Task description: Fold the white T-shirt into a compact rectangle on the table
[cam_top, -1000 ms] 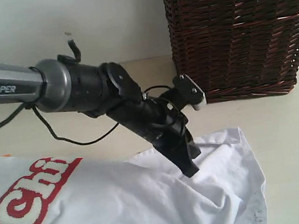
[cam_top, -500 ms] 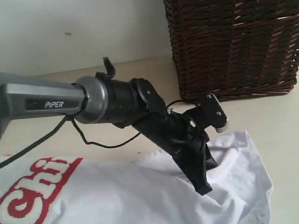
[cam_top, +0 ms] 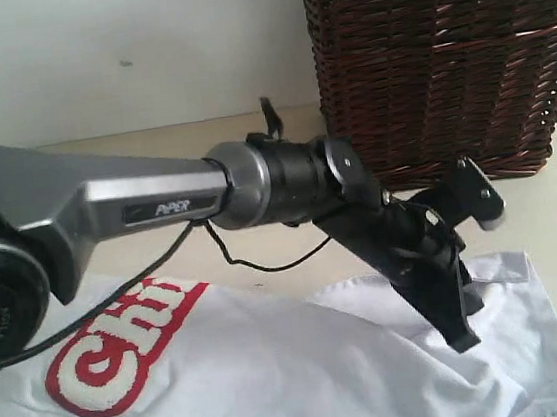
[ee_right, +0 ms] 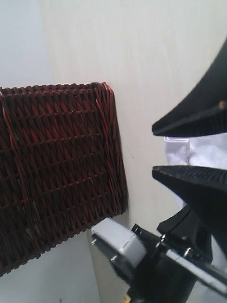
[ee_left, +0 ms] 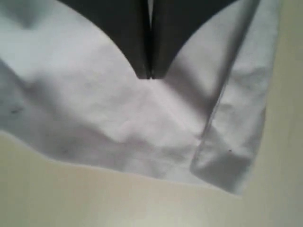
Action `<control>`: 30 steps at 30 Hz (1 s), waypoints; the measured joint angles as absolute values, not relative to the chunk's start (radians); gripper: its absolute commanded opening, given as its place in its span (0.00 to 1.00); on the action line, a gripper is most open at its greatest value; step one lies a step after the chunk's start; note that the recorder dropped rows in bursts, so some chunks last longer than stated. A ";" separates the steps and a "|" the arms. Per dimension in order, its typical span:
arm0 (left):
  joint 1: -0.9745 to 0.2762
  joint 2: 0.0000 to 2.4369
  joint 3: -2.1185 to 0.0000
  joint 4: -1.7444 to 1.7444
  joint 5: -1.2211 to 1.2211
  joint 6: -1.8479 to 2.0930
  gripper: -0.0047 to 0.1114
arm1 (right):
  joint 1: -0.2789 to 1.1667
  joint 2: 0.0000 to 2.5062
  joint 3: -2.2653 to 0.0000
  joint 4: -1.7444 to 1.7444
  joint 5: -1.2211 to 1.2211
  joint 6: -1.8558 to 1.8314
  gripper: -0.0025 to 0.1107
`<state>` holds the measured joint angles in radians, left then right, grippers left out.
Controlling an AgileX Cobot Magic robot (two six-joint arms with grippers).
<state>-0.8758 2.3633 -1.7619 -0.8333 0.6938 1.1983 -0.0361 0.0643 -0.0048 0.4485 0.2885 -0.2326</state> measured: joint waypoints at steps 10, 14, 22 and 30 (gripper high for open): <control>-0.710 2.221 -1.678 -0.681 1.020 1.104 0.04 | -0.036 0.064 -0.005 0.448 0.288 -0.233 0.23; -0.694 2.254 -1.570 -0.640 0.974 1.143 0.04 | -0.036 0.064 -0.005 0.448 0.288 -0.233 0.23; -0.777 2.298 -1.549 -0.687 0.838 1.218 0.04 | -0.036 0.064 -0.005 0.448 0.288 -0.233 0.23; -0.871 2.362 -1.717 -0.696 0.725 1.216 0.04 | -0.036 0.064 -0.005 0.448 0.288 -0.233 0.23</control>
<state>-0.8714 2.3618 -1.7166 -0.6960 0.7249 1.2164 -0.0361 0.0643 -0.0048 0.4485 0.2885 -0.2326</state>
